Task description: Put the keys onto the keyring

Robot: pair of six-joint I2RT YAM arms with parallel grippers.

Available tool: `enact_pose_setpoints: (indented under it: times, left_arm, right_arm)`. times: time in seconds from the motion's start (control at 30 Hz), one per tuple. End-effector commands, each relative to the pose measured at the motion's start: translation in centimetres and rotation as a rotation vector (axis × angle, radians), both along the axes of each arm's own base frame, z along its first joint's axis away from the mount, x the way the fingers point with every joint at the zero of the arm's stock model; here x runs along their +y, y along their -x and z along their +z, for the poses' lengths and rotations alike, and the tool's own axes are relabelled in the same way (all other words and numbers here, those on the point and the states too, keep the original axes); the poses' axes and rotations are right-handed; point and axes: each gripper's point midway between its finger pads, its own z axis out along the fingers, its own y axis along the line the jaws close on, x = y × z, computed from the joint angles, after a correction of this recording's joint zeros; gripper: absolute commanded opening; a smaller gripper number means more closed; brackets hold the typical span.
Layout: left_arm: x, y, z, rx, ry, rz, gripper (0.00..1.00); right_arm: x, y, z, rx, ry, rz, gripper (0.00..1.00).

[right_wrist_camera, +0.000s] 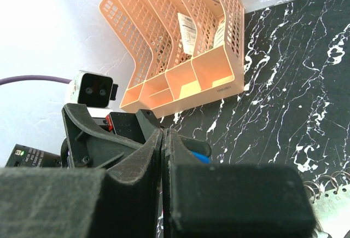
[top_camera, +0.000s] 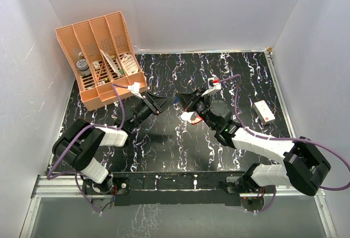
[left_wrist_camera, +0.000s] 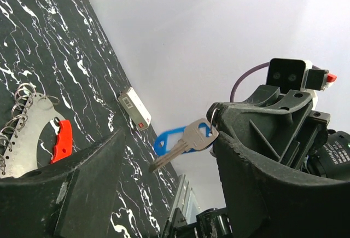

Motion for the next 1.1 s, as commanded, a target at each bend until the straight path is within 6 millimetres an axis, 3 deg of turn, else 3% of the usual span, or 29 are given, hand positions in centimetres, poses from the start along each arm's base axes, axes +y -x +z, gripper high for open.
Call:
enact_pose_setpoints:
  times: [0.0, 0.37, 0.93, 1.07]
  left_arm:
    - [1.5, 1.8, 9.9, -0.32, 0.223, 0.004, 0.64]
    - [1.4, 2.1, 12.1, -0.355, 0.265, -0.016, 0.59]
    - [0.7, 2.7, 11.1, -0.339, 0.243, -0.073, 0.57]
    - [0.8, 3.1, 10.5, -0.351, 0.217, -0.076, 0.52]
  right_arm:
    - [-0.3, -0.2, 1.7, -0.047, -0.064, -0.008, 0.0]
    - [-0.3, -0.5, 0.9, -0.029, -0.083, 0.007, 0.0]
    - [-0.3, -1.6, 2.2, -0.048, -0.135, 0.024, 0.0]
    - [-0.5, -1.9, 2.6, -0.055, -0.134, 0.019, 0.0]
